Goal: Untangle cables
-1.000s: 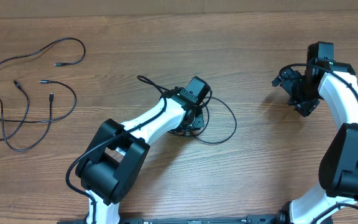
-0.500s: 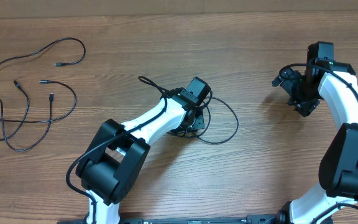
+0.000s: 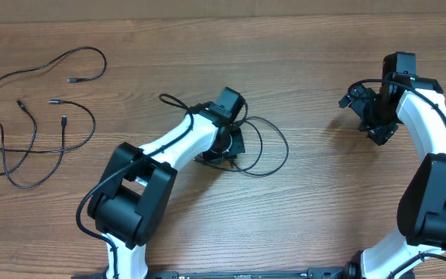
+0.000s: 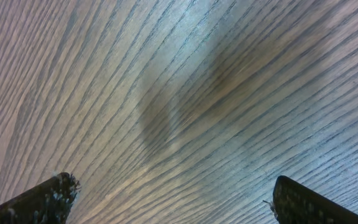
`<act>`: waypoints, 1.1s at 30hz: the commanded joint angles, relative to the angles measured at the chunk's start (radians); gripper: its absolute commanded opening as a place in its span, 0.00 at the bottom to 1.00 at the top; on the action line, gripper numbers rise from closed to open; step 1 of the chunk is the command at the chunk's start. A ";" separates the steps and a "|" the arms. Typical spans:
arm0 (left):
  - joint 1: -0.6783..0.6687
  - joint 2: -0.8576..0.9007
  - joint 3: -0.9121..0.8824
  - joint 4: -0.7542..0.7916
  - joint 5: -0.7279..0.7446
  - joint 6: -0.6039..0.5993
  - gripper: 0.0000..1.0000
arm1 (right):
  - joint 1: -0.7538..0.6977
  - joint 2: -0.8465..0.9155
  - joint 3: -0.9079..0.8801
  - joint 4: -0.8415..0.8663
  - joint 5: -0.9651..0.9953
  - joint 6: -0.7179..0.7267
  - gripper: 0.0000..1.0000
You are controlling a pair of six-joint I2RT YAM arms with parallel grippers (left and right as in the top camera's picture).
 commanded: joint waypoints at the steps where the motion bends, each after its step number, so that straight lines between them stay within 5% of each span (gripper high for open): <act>1: 0.031 0.035 -0.011 -0.006 0.030 0.031 0.11 | -0.001 -0.008 -0.001 0.003 0.013 0.000 1.00; 14: -0.022 0.035 -0.012 -0.007 -0.024 0.038 0.18 | -0.001 -0.008 -0.001 0.004 0.012 0.000 1.00; 25: -0.037 0.035 -0.012 -0.006 -0.035 0.038 0.05 | -0.001 -0.008 -0.001 0.003 0.012 0.000 1.00; 33: -0.039 0.035 -0.012 -0.006 -0.035 0.037 0.08 | -0.001 -0.008 -0.001 0.004 0.012 0.000 1.00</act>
